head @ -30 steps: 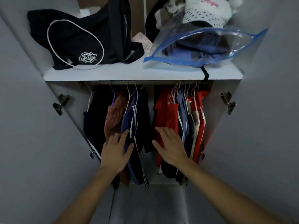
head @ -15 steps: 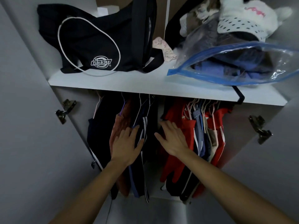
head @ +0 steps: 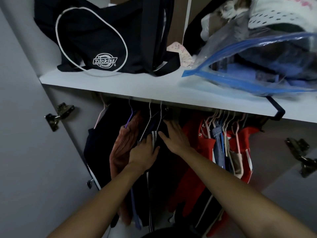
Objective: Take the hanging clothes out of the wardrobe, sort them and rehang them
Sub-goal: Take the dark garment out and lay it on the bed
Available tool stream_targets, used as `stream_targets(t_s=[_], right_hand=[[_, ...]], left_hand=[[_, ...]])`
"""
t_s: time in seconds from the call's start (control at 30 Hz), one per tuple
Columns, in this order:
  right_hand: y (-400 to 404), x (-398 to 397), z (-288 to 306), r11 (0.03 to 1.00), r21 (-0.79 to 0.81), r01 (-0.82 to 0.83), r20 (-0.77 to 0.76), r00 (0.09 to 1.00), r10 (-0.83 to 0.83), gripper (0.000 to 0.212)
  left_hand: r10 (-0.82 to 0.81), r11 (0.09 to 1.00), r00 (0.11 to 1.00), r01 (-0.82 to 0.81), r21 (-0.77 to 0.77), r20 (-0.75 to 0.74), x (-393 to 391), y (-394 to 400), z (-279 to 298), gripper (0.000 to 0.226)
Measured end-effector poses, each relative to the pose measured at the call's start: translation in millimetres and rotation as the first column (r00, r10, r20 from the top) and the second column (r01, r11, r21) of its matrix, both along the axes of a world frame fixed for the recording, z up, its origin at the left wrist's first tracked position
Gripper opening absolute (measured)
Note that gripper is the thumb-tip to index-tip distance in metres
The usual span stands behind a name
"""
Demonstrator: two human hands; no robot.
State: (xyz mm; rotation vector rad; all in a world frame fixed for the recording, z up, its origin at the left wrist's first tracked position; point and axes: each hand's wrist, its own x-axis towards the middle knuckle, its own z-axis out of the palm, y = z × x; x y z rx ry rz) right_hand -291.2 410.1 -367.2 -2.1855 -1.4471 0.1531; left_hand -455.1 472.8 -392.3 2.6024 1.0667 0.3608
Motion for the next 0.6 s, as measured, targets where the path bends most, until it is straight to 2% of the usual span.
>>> stream_targets(t_s=[0.13, 0.33, 0.47, 0.6], right_hand=[[25.4, 18.3, -20.5, 0.999, 0.016, -0.048, -0.093, 0.994, 0.050, 0.070], [50.5, 42.3, -31.1, 0.999, 0.008, -0.039, -0.076, 0.996, 0.040, 0.063], [64.8, 57.8, -36.8, 0.996, 0.000, -0.085, 0.025, 0.996, 0.085, 0.057], [75.4, 62.1, -43.0, 0.995, 0.049, -0.092, 0.184, 0.979, 0.082, 0.028]], left_hand=[[0.057, 0.997, 0.998, -0.055, 0.057, -0.035, 14.0, 10.8, -14.1, 0.058], [0.123, 0.988, 0.986, -0.111, 0.104, -0.117, 19.5, 22.0, -14.5, 0.040], [0.154, 0.981, 0.983, -0.140, 0.131, -0.101, 1.2, 33.7, -9.5, 0.033], [0.190, 0.967, 0.978, -0.171, 0.188, -0.086, -17.8, 47.0, -2.0, 0.036]])
